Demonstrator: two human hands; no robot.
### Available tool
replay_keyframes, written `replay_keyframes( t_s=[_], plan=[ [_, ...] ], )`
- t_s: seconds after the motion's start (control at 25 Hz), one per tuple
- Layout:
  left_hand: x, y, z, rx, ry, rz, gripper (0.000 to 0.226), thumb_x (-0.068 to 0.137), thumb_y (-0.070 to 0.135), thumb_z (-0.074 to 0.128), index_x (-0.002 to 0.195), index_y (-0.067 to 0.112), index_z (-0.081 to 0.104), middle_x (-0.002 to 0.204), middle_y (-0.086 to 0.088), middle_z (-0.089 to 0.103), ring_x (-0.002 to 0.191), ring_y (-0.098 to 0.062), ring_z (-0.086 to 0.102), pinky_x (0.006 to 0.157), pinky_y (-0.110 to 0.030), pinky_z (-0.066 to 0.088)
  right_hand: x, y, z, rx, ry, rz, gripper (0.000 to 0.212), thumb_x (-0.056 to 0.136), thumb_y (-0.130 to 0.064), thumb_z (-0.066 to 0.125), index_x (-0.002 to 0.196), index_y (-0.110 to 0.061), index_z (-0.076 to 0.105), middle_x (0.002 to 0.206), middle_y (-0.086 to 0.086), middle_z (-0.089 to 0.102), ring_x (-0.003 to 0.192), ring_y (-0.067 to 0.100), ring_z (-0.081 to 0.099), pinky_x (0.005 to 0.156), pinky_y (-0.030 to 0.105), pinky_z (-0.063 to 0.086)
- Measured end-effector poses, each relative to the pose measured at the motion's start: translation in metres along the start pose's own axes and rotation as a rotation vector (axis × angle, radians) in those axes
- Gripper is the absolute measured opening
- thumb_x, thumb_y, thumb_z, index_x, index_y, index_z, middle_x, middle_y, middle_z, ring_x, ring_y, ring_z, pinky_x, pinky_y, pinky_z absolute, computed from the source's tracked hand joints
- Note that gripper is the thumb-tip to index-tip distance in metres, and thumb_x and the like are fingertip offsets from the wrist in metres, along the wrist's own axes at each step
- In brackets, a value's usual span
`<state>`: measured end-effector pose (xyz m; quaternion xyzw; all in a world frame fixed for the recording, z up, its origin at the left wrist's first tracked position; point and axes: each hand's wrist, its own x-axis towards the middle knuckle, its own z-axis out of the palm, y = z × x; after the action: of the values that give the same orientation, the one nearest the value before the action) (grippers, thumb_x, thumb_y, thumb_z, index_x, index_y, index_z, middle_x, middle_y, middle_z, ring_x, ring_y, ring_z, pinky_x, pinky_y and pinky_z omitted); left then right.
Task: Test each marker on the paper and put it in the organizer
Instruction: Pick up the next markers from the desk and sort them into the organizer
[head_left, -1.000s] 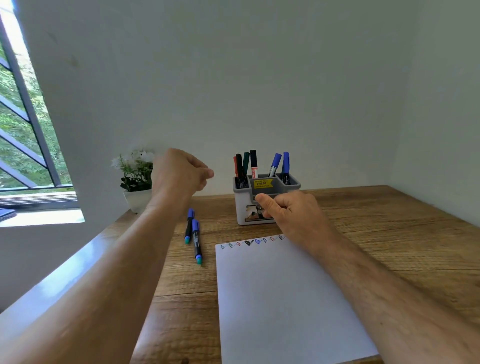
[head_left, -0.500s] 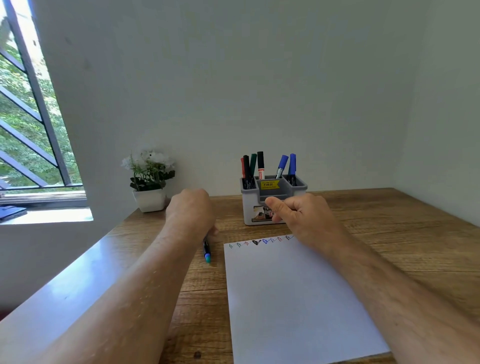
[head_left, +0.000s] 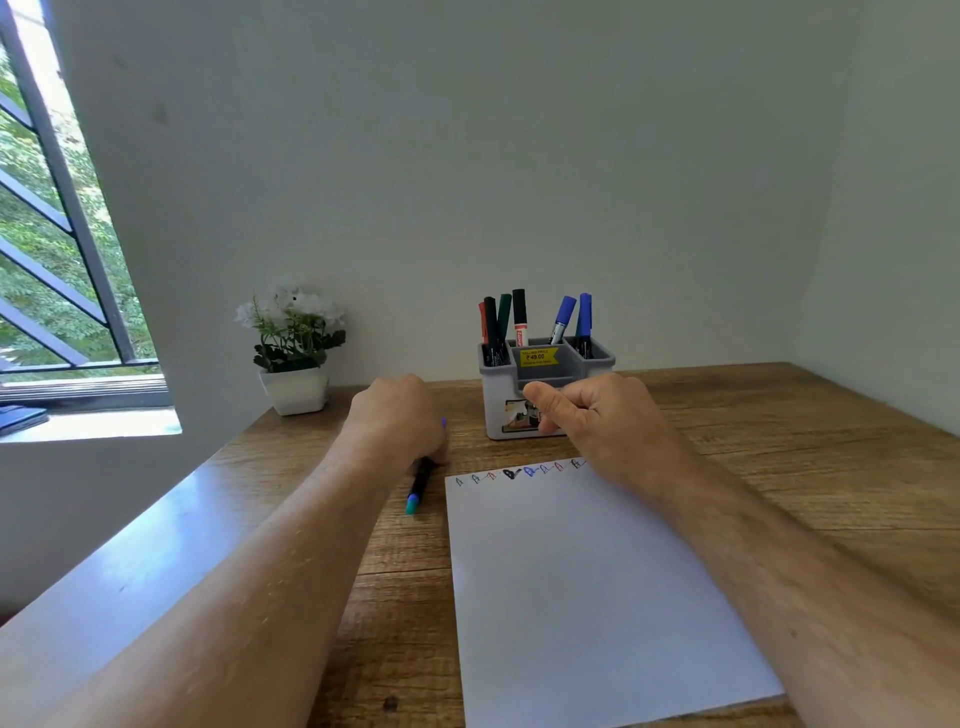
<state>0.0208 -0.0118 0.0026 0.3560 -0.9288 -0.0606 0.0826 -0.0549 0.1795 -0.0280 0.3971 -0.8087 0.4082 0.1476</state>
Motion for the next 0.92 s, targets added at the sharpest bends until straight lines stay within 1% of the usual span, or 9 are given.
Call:
replay_keyframes(
  t_s=[0.12,0.28,0.36,0.48,0.56,0.68,0.76,0.84,0.92],
  plan=[
    [-0.003,0.0,-0.003,-0.094,0.01,0.006,0.032,0.077,0.032,0.081,0.076,0.012,0.055,0.07,-0.003,0.064,0.057,-0.015,0.062,0.042,-0.026,0.043,-0.001,0.0,-0.001,-0.009,-0.002,0.001,0.062,0.09,-0.064,0.043,0.076,-0.014,0.077,0.08,-0.009,0.068,0.074,0.004,0.063,0.053,0.01,0.035],
    [-0.003,-0.002,-0.011,-0.296,0.122,0.009,0.02,0.078,0.024,0.079,0.083,0.011,0.066,0.074,-0.005,0.071,0.061,-0.018,0.071,0.055,-0.028,0.056,-0.002,-0.002,-0.002,0.001,-0.017,0.015,0.066,0.085,-0.069,0.039,0.073,-0.016,0.076,0.075,-0.013,0.066,0.065,-0.003,0.06,0.049,0.006,0.035],
    [-0.005,-0.002,-0.015,-0.411,0.198,0.01,0.014,0.077,0.023,0.078,0.085,0.014,0.07,0.077,-0.004,0.072,0.066,-0.02,0.071,0.059,-0.031,0.058,-0.003,-0.002,-0.002,0.01,-0.017,0.017,0.067,0.083,-0.071,0.039,0.073,-0.016,0.076,0.077,-0.012,0.07,0.068,0.0,0.063,0.054,0.015,0.042],
    [-0.011,0.002,-0.018,-0.695,0.288,0.04,0.011,0.076,0.028,0.08,0.081,0.022,0.072,0.073,0.003,0.072,0.062,-0.011,0.07,0.054,-0.026,0.053,-0.003,-0.001,-0.001,0.013,0.024,-0.008,0.055,0.087,-0.065,0.048,0.078,-0.018,0.075,0.075,-0.009,0.071,0.069,0.002,0.064,0.058,0.024,0.048],
    [-0.016,0.009,-0.018,-0.958,0.313,0.069,0.018,0.076,0.026,0.082,0.09,0.023,0.071,0.075,0.003,0.073,0.062,-0.01,0.072,0.06,-0.03,0.059,-0.002,0.001,-0.001,0.001,0.082,-0.037,0.036,0.091,-0.053,0.057,0.087,-0.022,0.074,0.074,-0.013,0.069,0.069,0.0,0.062,0.059,0.019,0.046],
    [-0.024,0.021,-0.017,-1.21,0.298,0.163,0.05,0.081,0.019,0.08,0.126,0.023,0.059,0.077,-0.001,0.074,0.06,-0.009,0.073,0.065,-0.035,0.063,0.001,-0.001,-0.002,-0.019,0.15,-0.071,0.027,0.094,-0.046,0.057,0.101,-0.025,0.073,0.078,-0.018,0.066,0.071,-0.007,0.062,0.056,0.007,0.043],
    [-0.029,0.027,-0.015,-1.281,0.279,0.259,0.066,0.082,0.017,0.078,0.14,0.03,0.047,0.072,-0.002,0.073,0.063,-0.01,0.074,0.063,-0.032,0.063,0.001,-0.003,-0.004,0.02,0.173,-0.099,0.032,0.095,-0.049,0.053,0.104,-0.025,0.071,0.077,-0.023,0.062,0.077,-0.014,0.059,0.055,0.004,0.042],
    [-0.031,0.032,-0.012,-1.291,0.28,0.346,0.072,0.084,0.019,0.077,0.144,0.034,0.042,0.07,-0.003,0.073,0.067,-0.01,0.074,0.066,-0.034,0.063,0.001,-0.006,-0.004,0.075,0.166,-0.116,0.039,0.093,-0.056,0.05,0.106,-0.026,0.07,0.076,-0.024,0.061,0.081,-0.019,0.057,0.056,0.002,0.042],
    [-0.034,0.036,-0.008,-1.265,0.283,0.405,0.069,0.084,0.022,0.077,0.142,0.038,0.042,0.073,-0.004,0.074,0.069,-0.012,0.074,0.072,-0.039,0.062,0.001,-0.006,-0.003,0.071,0.131,-0.118,0.039,0.091,-0.057,0.053,0.11,-0.027,0.068,0.078,-0.019,0.066,0.076,-0.011,0.062,0.057,0.007,0.048]
  ],
)
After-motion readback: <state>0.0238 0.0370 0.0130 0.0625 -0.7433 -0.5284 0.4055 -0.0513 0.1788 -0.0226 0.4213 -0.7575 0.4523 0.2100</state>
